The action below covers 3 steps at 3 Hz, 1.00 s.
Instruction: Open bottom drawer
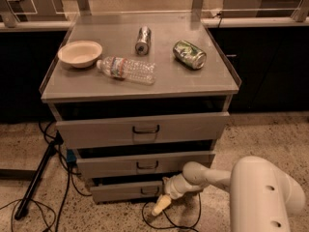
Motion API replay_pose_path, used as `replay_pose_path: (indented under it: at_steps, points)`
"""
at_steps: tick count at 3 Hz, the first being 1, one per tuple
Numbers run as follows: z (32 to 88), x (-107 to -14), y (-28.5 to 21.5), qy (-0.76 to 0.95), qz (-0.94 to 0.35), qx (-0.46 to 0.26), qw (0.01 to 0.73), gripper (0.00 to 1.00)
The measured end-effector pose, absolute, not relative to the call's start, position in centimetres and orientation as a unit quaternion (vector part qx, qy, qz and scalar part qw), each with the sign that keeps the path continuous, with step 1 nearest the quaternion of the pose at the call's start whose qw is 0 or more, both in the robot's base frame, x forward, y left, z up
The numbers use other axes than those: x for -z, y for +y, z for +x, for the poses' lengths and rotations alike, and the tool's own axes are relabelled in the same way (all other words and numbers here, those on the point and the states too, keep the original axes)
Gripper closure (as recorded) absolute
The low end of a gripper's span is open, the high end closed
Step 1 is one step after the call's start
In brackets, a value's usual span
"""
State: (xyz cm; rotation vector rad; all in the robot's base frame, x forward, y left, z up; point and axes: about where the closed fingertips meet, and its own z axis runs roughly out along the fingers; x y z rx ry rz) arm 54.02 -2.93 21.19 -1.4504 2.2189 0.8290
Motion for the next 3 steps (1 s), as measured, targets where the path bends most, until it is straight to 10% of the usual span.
replay_pose_path:
  at_steps: [3]
  points:
    - [48.1,-27.9,-4.8,0.754,-0.526,-0.354,0.171,0.00]
